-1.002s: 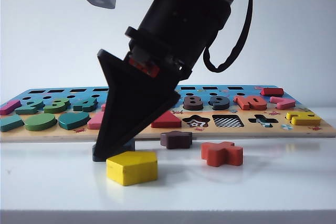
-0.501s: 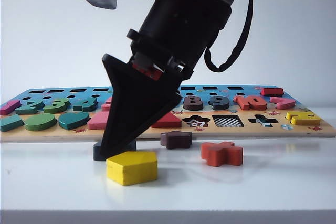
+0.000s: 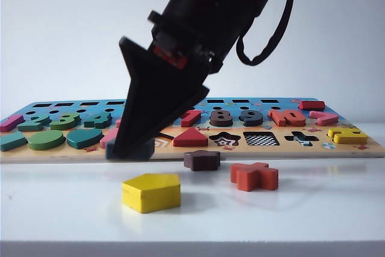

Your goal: Insert the cube into the slot.

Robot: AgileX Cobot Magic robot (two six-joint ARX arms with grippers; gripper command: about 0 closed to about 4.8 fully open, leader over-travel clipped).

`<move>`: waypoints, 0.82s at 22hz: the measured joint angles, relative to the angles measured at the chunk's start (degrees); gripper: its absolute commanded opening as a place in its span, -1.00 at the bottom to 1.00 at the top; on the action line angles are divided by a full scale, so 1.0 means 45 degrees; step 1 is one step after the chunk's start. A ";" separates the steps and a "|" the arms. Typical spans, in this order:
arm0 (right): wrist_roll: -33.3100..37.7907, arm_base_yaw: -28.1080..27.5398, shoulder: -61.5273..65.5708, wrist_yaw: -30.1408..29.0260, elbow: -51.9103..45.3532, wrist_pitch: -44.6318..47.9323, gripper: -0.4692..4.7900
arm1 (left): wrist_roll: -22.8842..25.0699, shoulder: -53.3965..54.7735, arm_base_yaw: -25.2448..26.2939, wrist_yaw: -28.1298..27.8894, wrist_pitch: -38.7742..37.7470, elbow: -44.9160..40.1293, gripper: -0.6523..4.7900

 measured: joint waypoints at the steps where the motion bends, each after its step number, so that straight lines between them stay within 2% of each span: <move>1: -0.0107 0.0000 -0.0141 0.0126 0.0000 -0.0005 -0.28 | 0.0000 0.0000 0.0000 0.0000 0.0000 0.0000 -0.70; 7: -0.0899 -0.0233 -0.1122 0.1219 0.0000 -0.0058 -0.28 | 0.0000 -0.0005 0.0000 0.0000 0.0000 0.0000 -0.70; 14: -0.2118 -0.1428 -0.2497 0.2827 0.0005 -0.0869 -0.28 | 0.0000 -0.0005 0.0000 0.0000 0.0000 0.0000 -0.70; 18: -0.2652 -0.2074 -0.2584 0.2948 0.0005 -0.1472 -0.28 | 0.0000 -0.0005 0.0000 -0.0005 0.0000 0.0000 -0.70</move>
